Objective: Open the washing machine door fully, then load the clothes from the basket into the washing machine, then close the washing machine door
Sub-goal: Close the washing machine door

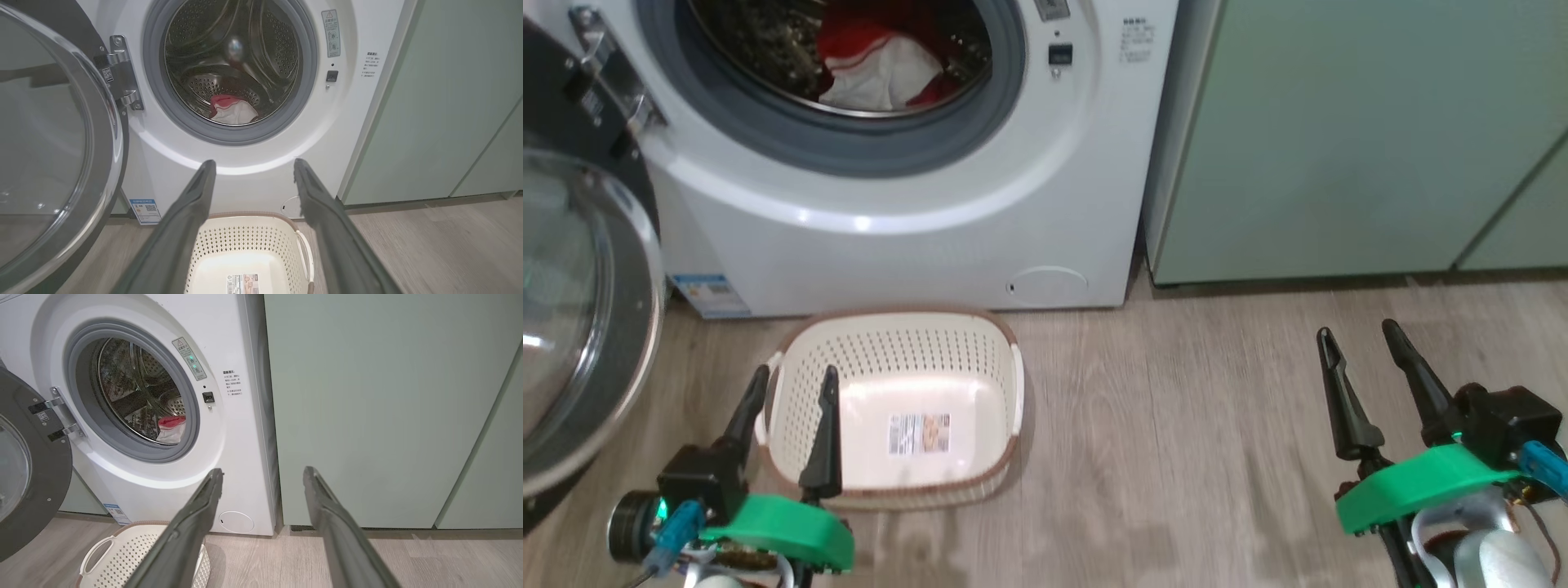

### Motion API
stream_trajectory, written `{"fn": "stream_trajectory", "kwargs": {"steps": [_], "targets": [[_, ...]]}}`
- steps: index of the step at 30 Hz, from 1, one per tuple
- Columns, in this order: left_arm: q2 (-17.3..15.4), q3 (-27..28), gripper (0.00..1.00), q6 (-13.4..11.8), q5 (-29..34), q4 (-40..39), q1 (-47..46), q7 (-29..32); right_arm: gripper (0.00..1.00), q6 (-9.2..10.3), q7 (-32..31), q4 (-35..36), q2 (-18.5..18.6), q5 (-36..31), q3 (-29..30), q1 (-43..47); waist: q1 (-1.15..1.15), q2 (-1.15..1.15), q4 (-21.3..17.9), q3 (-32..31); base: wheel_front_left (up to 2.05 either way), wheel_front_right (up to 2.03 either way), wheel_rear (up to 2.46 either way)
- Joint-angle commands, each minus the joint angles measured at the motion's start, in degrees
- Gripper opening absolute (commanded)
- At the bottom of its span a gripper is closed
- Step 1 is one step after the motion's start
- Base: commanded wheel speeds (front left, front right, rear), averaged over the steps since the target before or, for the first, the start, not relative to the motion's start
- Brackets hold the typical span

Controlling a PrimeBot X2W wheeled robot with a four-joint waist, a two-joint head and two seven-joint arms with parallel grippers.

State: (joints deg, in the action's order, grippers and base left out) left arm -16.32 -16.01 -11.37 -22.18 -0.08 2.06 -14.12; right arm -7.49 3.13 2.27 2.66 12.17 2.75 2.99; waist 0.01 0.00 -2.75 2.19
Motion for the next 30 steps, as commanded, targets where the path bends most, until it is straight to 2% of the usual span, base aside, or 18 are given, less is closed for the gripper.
{"fn": "stream_trajectory", "kwargs": {"steps": [1, 12, 30], "targets": [[-1.3, 1.7, 1.00, 0.2, 0.0, -2.1, -2.6, -0.2, 1.00, 0.00, 0.6, 1.9, 0.2, 0.2, -1.2, -1.4, -0.01, 0.00, 0.0, 0.0, -2.13, 2.13, 0.00], [-1.5, 1.8, 1.00, 0.0, 0.3, -1.9, -2.8, -0.4, 1.00, 0.00, 0.5, 1.9, 0.2, 0.3, -0.9, -1.3, -0.01, 0.00, 0.2, -0.1, -1.32, 1.32, 0.00], [-1.5, 1.4, 1.00, -0.2, 0.2, -1.5, -2.7, -0.6, 1.00, 0.00, 0.6, 1.7, 0.2, 0.4, -0.6, -1.0, -0.01, 0.00, 0.7, -0.9, -0.03, 0.03, 0.00]]}}
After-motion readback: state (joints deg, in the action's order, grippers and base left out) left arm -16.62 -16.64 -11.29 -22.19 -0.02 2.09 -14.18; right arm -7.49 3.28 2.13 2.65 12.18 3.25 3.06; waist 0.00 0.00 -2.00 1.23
